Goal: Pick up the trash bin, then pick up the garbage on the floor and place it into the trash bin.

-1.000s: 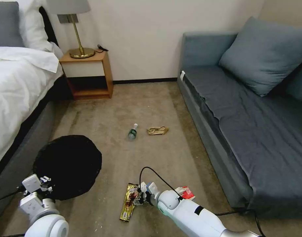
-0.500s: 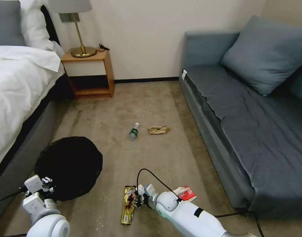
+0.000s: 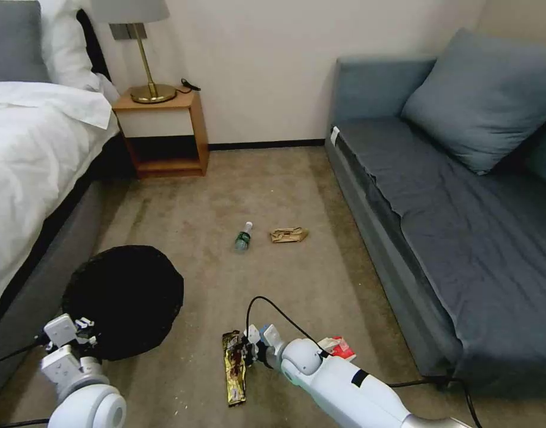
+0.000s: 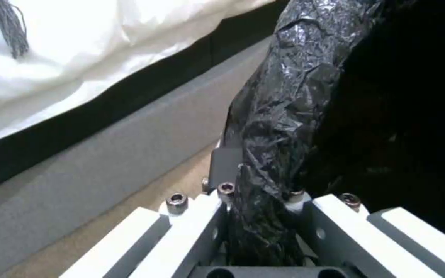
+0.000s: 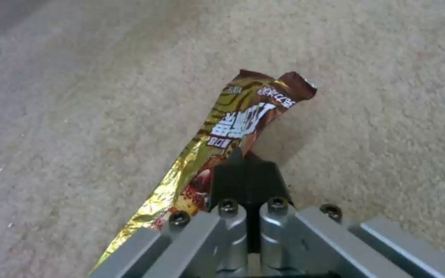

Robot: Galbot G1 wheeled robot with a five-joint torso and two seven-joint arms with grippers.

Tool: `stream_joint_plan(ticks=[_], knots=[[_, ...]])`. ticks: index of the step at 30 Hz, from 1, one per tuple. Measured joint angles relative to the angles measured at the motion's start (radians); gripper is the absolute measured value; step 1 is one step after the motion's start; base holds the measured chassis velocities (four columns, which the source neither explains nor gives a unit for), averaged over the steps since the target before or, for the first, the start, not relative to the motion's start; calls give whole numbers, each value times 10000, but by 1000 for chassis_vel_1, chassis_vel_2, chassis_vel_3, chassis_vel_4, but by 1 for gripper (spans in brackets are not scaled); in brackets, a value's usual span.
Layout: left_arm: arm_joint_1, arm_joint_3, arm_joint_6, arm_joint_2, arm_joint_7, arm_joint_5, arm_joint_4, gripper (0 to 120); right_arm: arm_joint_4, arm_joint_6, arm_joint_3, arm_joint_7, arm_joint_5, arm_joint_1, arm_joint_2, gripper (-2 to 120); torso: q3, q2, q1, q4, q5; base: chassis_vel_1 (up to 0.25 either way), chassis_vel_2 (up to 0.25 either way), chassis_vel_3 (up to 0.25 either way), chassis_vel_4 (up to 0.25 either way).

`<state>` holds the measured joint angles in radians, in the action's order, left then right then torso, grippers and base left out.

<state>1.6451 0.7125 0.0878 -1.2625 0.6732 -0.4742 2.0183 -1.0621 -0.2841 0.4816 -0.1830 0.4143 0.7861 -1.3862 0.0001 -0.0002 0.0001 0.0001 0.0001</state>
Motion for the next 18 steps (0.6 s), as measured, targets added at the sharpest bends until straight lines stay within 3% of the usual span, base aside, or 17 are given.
stream_joint_plan(ticks=[6, 18], knots=[[5, -4, 0, 17, -12, -5, -51, 1, -22, 109, -198, -46, -51, 19, -14, 0, 0, 0, 0, 0, 0, 0, 0, 0, 0], [49, -197, -29, 101, -20, -96, -255, 1, -1180, 678, -2314, 74, 221, -338, -201, 0, -1, 1, 0, 0, 0, 0, 0, 0, 0]])
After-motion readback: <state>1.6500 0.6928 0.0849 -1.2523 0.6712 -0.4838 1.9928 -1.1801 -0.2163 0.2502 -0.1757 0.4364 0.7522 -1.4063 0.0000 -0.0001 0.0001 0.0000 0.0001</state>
